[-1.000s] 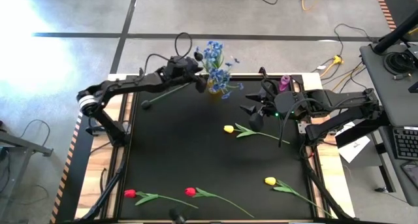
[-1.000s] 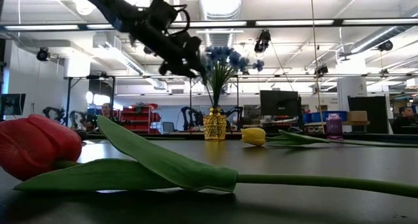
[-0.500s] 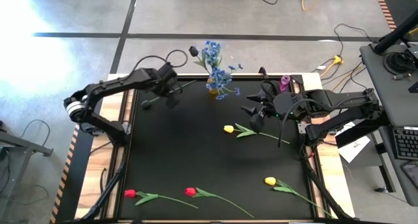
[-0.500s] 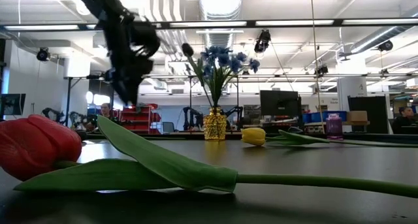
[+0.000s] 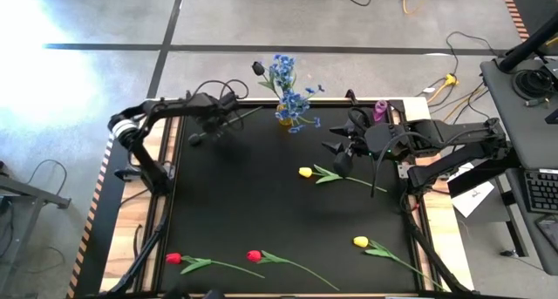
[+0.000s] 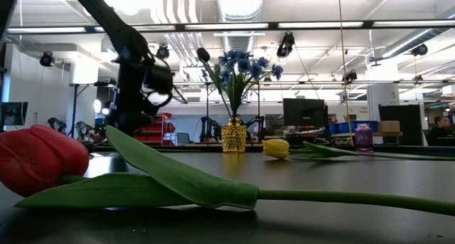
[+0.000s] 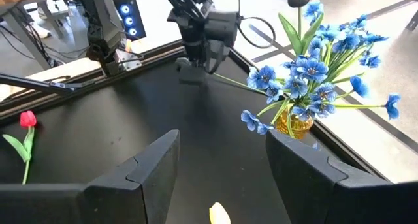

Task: Sort flowers into vase by color
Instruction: Put the black flower into the yellow vase

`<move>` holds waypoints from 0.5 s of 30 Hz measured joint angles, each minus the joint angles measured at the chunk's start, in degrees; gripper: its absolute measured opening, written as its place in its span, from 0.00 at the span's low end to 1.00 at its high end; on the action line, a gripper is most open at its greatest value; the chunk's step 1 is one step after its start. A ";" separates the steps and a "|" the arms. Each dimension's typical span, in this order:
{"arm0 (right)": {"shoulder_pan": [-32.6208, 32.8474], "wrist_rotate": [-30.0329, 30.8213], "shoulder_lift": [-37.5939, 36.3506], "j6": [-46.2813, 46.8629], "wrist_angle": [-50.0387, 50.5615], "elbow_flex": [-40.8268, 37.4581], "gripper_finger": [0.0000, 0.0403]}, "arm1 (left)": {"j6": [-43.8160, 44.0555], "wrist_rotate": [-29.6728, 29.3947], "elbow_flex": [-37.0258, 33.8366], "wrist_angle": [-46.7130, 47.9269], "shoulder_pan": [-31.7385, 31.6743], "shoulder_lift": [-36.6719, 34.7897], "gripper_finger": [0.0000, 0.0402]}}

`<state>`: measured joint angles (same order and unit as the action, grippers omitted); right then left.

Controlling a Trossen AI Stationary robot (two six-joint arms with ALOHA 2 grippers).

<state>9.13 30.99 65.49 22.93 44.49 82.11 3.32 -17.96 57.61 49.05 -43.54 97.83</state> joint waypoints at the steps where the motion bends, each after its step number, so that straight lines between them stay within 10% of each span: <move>1: 0.00 -0.04 0.00 0.01 0.01 0.00 0.54 | -0.85 0.06 0.21 0.69 -0.34 1.05 0.52; 15: 0.00 -0.97 0.00 -0.44 0.26 0.00 0.54 | -5.05 -2.10 0.49 1.53 -6.24 5.15 0.09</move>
<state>9.13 30.02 65.49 22.49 44.75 82.11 -1.73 -20.05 58.11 50.59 -49.78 102.98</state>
